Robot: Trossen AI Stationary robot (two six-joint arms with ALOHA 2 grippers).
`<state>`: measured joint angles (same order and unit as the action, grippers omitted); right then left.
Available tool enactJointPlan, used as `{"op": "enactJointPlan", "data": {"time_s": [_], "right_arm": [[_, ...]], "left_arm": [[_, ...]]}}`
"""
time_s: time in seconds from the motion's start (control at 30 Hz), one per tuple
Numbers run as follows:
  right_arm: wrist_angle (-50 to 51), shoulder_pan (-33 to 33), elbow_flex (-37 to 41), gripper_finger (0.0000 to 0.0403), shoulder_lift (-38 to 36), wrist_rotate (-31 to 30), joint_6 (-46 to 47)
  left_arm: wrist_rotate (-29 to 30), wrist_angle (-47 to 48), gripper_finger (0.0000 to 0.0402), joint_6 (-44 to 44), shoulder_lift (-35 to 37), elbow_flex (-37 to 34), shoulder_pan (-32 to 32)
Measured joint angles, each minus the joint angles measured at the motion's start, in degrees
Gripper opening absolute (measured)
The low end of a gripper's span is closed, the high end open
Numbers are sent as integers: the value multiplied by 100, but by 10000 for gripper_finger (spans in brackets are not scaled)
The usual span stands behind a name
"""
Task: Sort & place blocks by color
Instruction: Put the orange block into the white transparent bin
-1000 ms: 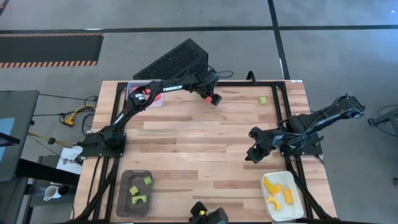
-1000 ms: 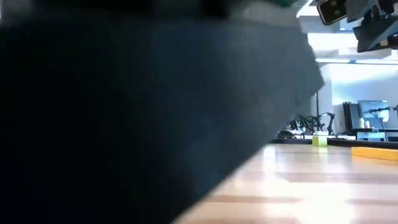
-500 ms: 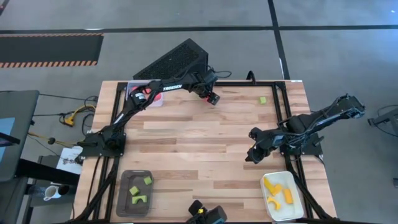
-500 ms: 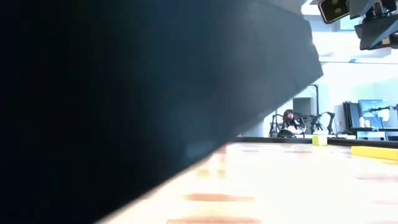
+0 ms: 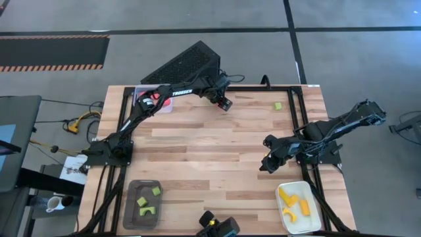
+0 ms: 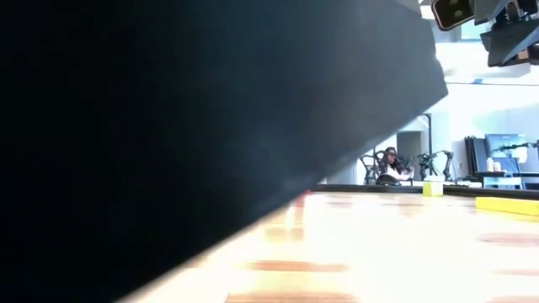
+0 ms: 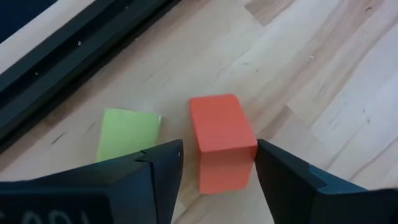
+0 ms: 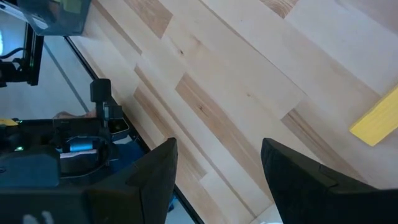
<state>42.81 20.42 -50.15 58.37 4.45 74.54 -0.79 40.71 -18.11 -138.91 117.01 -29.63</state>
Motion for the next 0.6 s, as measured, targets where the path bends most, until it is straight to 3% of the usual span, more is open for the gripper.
{"op": "enactJointPlan", "data": {"time_s": [0.27,0.47,0.6], "right_arm": [[2,-2,0,255,0,0,-2],[2,-2,0,255,0,0,0],[2,0,0,255,0,0,-2]], "left_arm": [[-34,-11,177,102,0,0,0],[-95,-29,178,-436,0,0,-74],[-509,-82,180,-921,0,0,-247]]}}
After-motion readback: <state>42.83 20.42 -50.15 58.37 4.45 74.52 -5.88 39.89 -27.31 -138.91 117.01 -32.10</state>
